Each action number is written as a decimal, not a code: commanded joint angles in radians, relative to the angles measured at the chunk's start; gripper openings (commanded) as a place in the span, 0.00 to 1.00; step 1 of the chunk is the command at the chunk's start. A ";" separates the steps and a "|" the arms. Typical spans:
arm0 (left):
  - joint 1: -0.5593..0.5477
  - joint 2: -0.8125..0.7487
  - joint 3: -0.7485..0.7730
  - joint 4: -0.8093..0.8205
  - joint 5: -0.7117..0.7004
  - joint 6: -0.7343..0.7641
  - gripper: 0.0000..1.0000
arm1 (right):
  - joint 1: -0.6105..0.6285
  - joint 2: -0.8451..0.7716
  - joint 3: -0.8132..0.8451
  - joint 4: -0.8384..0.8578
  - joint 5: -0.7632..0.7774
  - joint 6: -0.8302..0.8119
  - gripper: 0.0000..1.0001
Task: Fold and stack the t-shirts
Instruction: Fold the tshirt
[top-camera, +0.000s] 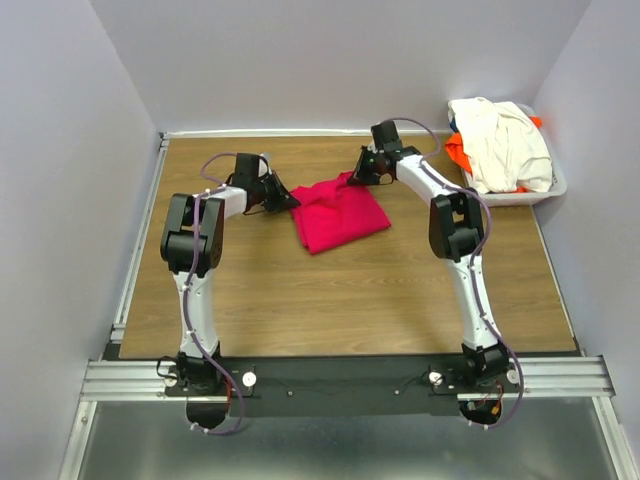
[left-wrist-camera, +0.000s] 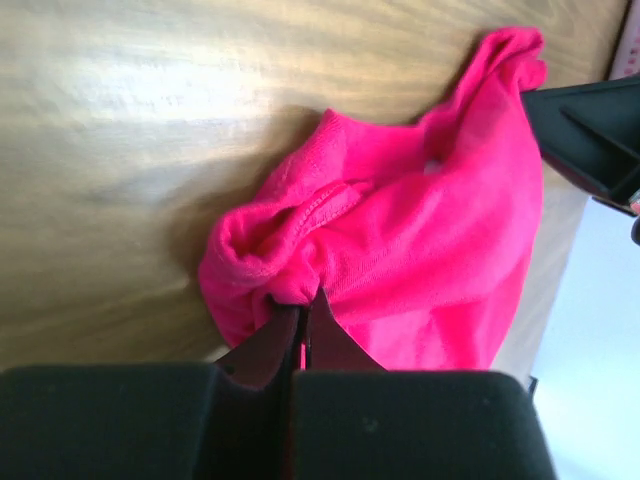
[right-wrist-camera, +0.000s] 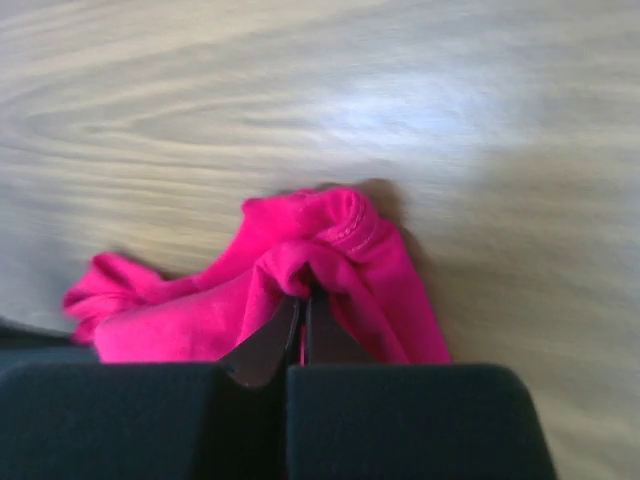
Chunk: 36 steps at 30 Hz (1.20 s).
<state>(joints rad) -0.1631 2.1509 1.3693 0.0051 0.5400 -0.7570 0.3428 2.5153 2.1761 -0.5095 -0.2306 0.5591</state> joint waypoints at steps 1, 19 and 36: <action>-0.007 0.026 0.031 -0.011 -0.015 0.002 0.00 | 0.004 0.030 -0.013 0.014 -0.067 0.008 0.00; -0.079 -0.426 -0.665 0.274 -0.066 -0.117 0.00 | 0.004 -0.672 -1.208 0.394 0.109 0.127 0.00; -0.069 -0.591 -0.656 0.142 -0.061 -0.041 0.00 | 0.004 -0.866 -1.264 0.388 0.108 0.144 0.01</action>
<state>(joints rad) -0.2523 1.5719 0.6525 0.2054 0.5243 -0.8440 0.3542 1.6424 0.8597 -0.0956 -0.1875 0.7063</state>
